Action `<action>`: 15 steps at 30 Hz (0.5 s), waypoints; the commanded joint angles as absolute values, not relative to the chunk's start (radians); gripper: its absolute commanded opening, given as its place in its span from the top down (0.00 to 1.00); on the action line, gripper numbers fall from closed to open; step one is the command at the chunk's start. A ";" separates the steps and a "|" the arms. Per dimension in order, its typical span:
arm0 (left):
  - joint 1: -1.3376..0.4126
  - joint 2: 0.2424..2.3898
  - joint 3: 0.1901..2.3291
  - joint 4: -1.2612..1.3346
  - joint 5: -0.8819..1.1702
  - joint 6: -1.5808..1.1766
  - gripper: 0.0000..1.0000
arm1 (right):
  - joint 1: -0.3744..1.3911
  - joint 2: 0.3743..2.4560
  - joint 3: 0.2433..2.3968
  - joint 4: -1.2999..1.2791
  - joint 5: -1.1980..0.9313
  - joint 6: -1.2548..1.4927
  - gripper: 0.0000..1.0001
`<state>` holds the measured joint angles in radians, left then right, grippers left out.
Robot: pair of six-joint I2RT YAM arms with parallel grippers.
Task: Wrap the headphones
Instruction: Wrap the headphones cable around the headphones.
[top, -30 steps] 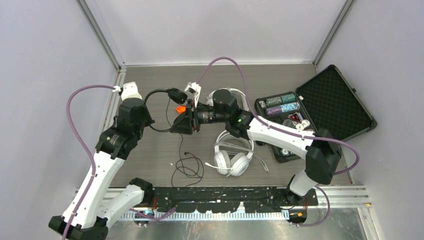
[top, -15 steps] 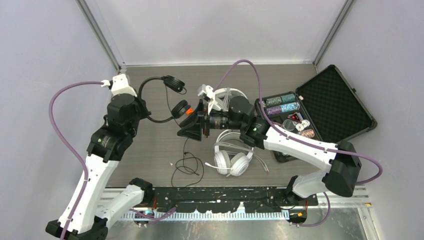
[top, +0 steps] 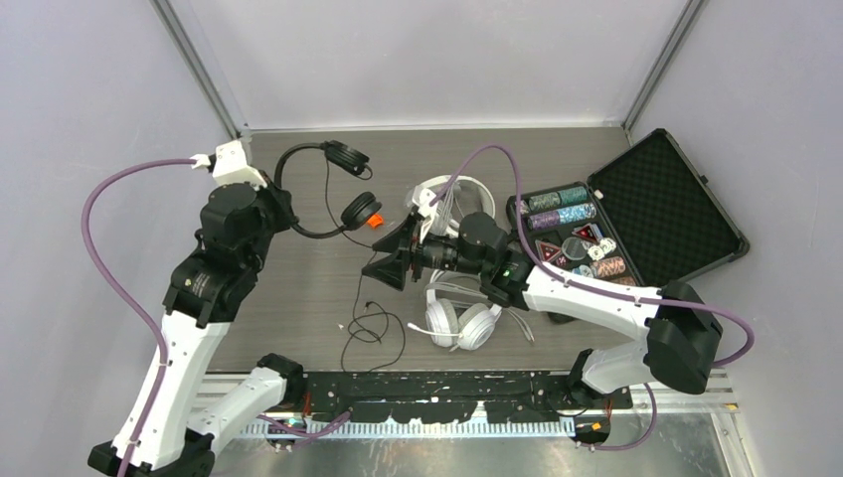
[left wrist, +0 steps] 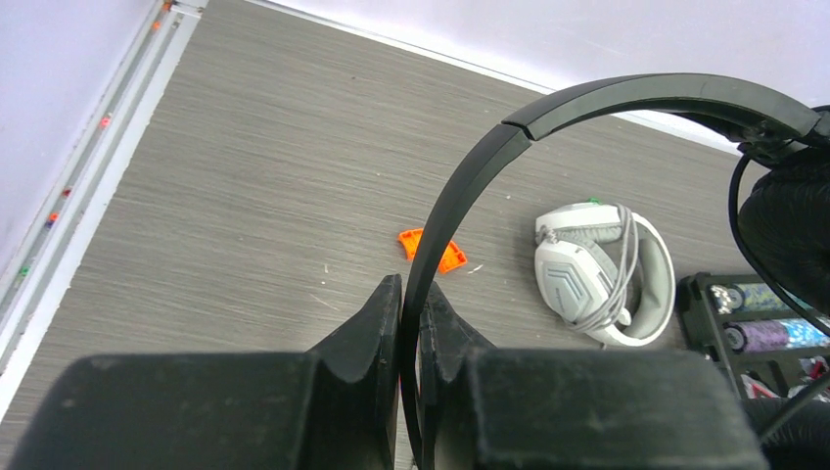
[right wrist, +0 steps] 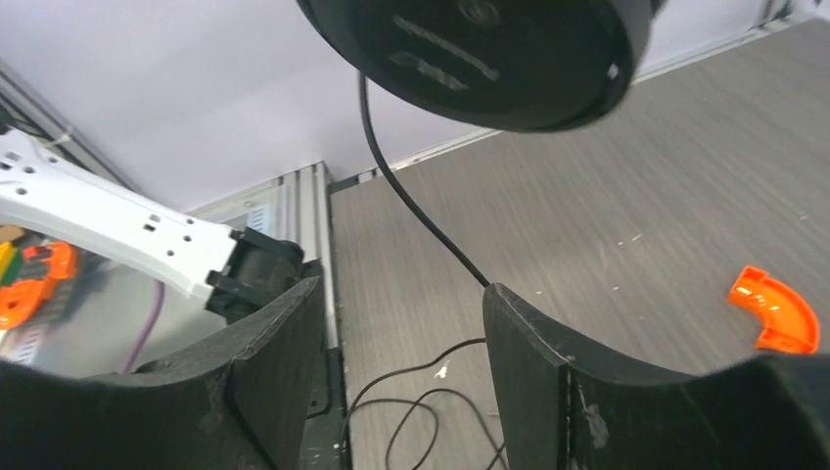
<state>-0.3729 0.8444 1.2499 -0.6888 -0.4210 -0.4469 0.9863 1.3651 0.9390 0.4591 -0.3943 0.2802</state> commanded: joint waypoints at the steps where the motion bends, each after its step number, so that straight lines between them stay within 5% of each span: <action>1: -0.373 0.797 1.300 -0.596 -0.385 -0.501 1.00 | 0.991 1.360 0.893 0.636 -0.332 0.138 0.34; 15: -0.373 0.782 1.308 -0.558 -0.311 -0.589 1.00 | 1.037 1.596 0.841 1.051 -0.223 0.328 0.33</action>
<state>-0.3729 0.7856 1.2537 -0.6632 -0.3466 -0.5335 1.0149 1.5440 0.8539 0.8387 -0.2977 0.2859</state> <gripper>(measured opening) 0.100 0.669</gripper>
